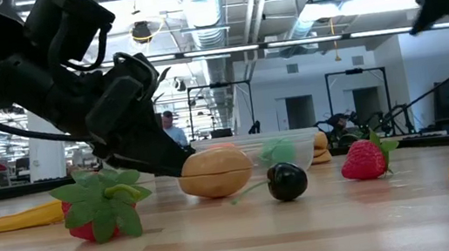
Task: Pick and placing Produce into tupperware
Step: Put the top pink apricot into the transparent bin
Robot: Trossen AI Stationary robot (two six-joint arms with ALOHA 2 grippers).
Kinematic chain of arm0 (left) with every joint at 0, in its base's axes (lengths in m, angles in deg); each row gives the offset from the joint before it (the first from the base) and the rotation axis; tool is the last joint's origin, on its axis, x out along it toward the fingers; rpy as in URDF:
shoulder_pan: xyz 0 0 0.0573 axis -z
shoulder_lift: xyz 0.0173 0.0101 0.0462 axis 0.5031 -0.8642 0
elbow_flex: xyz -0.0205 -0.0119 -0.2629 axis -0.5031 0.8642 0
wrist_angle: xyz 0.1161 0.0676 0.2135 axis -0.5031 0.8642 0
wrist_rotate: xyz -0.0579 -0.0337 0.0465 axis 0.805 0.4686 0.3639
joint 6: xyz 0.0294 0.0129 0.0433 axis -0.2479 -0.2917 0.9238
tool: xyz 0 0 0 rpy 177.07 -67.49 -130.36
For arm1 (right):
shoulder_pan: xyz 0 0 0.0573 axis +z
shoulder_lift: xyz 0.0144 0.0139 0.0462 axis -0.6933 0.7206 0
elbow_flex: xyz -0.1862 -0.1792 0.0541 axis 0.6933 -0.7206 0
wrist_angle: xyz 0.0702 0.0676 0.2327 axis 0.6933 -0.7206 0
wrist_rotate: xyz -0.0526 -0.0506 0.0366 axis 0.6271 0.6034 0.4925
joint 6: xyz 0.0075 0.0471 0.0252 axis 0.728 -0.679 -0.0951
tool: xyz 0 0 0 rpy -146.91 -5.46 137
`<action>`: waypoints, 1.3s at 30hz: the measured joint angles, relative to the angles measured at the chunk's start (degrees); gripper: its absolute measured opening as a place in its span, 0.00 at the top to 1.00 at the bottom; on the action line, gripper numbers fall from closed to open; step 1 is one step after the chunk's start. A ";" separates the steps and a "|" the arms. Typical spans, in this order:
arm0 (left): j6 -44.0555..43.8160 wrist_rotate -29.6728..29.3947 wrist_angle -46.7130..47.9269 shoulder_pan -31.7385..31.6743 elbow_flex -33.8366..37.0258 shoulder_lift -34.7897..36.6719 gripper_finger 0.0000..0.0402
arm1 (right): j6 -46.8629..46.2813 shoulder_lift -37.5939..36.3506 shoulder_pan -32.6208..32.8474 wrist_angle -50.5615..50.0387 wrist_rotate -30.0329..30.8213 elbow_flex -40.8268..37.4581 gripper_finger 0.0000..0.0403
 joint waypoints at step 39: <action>8.50 2.15 -1.90 -0.52 -1.60 -1.43 0.29 | -2.79 7.94 7.60 1.87 -7.35 -0.02 0.57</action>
